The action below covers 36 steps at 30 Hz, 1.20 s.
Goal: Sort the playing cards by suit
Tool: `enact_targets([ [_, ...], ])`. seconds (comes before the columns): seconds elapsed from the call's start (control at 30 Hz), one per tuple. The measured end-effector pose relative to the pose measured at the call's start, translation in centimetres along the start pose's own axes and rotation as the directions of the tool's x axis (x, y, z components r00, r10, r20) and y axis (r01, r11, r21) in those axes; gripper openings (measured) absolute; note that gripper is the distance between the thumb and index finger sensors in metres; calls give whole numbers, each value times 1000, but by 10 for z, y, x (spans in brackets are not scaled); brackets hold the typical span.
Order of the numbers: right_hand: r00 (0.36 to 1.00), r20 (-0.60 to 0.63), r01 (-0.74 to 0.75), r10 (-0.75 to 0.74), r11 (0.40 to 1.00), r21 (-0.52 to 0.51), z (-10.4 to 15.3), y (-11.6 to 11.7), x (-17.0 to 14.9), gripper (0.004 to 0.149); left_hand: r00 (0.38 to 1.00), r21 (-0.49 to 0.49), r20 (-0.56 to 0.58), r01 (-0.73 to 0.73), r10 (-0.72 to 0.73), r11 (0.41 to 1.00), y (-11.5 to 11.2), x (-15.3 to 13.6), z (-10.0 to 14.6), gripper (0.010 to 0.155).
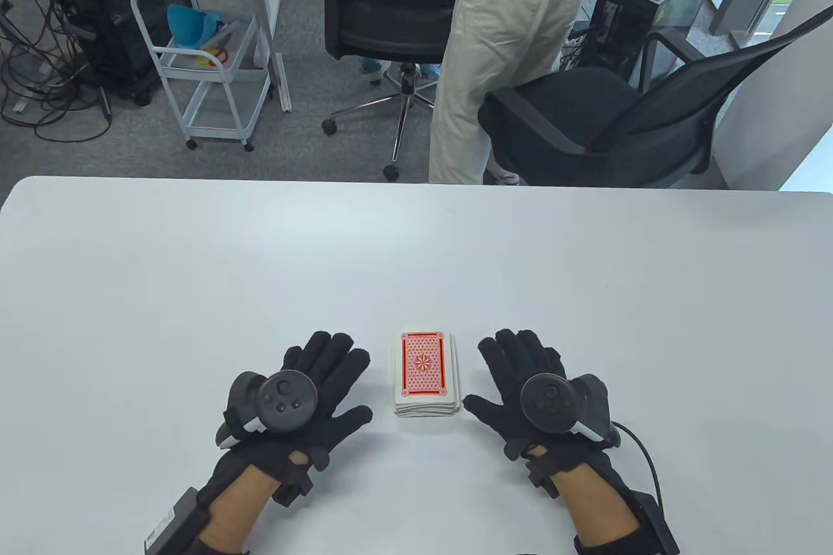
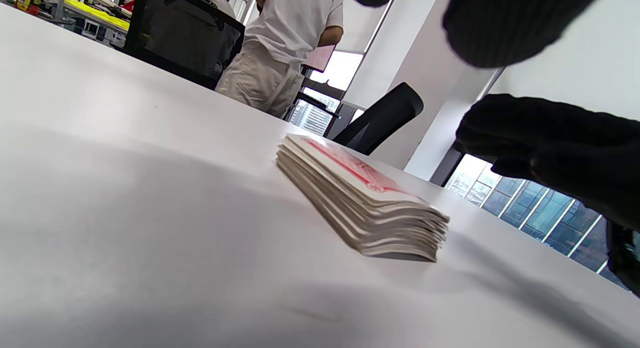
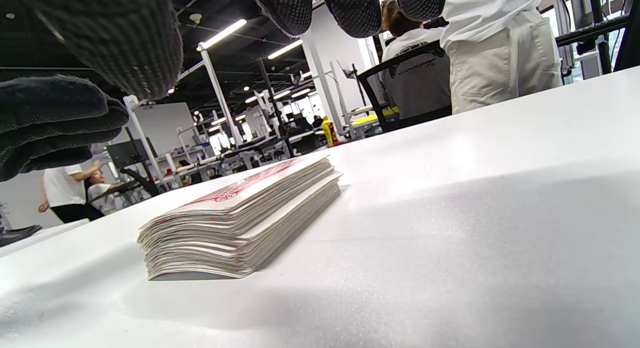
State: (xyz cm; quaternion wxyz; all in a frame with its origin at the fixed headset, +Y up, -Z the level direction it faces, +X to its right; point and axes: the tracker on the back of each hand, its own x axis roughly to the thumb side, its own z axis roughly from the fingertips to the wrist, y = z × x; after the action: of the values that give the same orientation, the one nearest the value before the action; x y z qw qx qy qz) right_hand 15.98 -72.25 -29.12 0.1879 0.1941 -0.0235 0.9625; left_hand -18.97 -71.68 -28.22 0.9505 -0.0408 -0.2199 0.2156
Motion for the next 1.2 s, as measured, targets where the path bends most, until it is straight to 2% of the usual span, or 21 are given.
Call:
enact_targets([
  [0.3, 1000, -16, -12, 12, 1000, 22, 0, 2, -2, 81, 1000, -11, 30, 9, -9, 1000, -1, 12, 0, 82],
  [0.4, 999, -32, -10, 11, 999, 40, -4, 0, 1, 80, 997, -27, 19, -68, 69, 997, -3, 11, -2, 81],
  [0.47, 998, -56, -9, 13, 997, 74, -10, -1, 6, 79, 985, -57, -8, -172, 172, 983, -7, 10, -6, 81],
  [0.53, 994, -103, -5, 19, 991, 132, -18, 0, 13, 79, 950, -103, -65, -311, 306, 945, -11, 10, -12, 82],
  [0.6, 985, -169, 47, -13, 979, 200, -30, 4, 19, 81, 876, -164, -182, -476, 448, 864, -18, 10, -21, 86],
  [0.63, 972, -235, 84, -21, 962, 261, -39, 9, 23, 82, 817, -210, -215, -574, 535, 792, -23, 11, -27, 88],
  [0.67, 964, -264, 111, -27, 945, 308, -45, 13, 25, 83, 779, -212, -241, -625, 579, 752, -25, 12, -31, 88],
  [0.7, 952, -302, 160, -45, 917, 366, -54, 20, 26, 84, 731, -198, -299, -676, 613, 709, -29, 14, -39, 90],
  [0.77, 923, -380, 233, -66, 880, 414, -66, 34, 30, 85, 699, -239, -357, -710, 619, 663, -35, 15, -53, 92],
  [0.87, 900, -434, 267, -33, 830, 490, -74, 55, 36, 86, 594, -209, -452, -796, 666, 568, -52, 14, -71, 94],
  [0.9, 899, -436, 271, -35, 827, 493, -74, 59, 40, 85, 578, -204, -469, -806, 668, 555, -55, 14, -73, 94],
  [0.93, 909, -416, 203, 8, 864, 460, -73, 60, 45, 85, 561, -206, -470, -821, 682, 533, -59, 15, -76, 95],
  [1.0, 936, -351, 115, 40, 905, 410, -72, 64, 47, 83, 573, -186, -447, -811, 687, 555, -60, 17, -77, 95],
  [1.07, 925, -380, 176, -23, 910, 375, -69, 68, 49, 81, 561, -204, -435, -824, 705, 529, -63, 18, -77, 95],
  [1.13, 909, -386, 275, -157, 922, 272, -67, 68, 51, 81, 500, -187, -427, -864, 753, 468, -67, 19, -78, 95],
  [1.17, 894, -406, 309, -189, 916, 255, -67, 68, 50, 82, 489, -190, -430, -871, 759, 453, -67, 20, -77, 95],
  [1.2, 870, -423, 380, -254, 892, 246, -67, 66, 46, 84, 502, -198, -418, -864, 757, 464, -67, 20, -77, 94],
])
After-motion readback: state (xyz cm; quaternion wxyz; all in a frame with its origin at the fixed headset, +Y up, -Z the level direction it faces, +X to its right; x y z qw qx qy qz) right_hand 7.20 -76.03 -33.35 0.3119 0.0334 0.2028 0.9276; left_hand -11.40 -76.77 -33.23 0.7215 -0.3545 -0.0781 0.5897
